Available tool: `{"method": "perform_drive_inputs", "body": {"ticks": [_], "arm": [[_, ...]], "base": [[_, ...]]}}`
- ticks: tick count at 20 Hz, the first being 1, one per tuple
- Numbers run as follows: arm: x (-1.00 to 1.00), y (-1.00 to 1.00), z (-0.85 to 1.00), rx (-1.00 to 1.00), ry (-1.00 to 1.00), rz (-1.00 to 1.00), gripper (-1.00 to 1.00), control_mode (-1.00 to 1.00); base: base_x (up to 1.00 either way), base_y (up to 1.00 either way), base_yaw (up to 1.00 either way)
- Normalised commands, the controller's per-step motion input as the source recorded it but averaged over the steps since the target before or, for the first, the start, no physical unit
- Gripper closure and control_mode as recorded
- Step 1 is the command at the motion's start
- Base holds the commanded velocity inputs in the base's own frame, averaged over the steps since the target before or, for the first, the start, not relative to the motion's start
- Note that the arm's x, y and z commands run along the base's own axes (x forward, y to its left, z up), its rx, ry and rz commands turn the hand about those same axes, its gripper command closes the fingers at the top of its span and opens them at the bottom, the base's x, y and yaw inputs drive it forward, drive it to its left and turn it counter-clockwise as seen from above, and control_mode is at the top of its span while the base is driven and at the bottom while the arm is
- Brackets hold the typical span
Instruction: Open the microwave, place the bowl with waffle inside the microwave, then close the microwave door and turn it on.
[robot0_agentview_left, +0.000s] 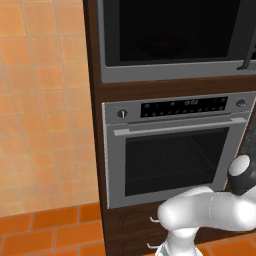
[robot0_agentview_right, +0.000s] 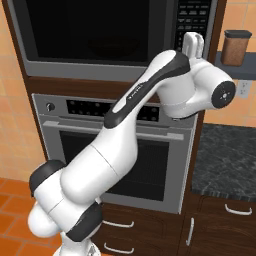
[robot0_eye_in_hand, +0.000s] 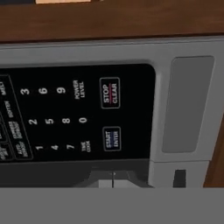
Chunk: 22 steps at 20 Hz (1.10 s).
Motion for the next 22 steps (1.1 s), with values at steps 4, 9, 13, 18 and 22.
{"method": "perform_drive_inputs", "body": {"ticks": [4, 9, 13, 18, 22], "arm": [[0.46, -0.02, -0.05, 0.0, 0.0, 0.0, 1.0, -1.0], [0.55, -0.01, -0.03, 0.0, 0.0, 0.0, 1.0, -1.0], [0.58, -0.16, -0.16, 0.0, 0.0, 0.0, 1.0, -1.0], [-0.06, -0.15, -0.1, 0.0, -0.07, 0.0, 1.0, -1.0], [-1.0, 0.12, -0.01, 0.0, -0.28, 0.0, 1.0, -1.0]], "base": [[0.0, 0.0, 0.0], [0.0, 0.0, 0.0], [0.0, 0.0, 0.0], [0.0, 0.0, 0.0], [0.0, 0.0, 0.0]]}}
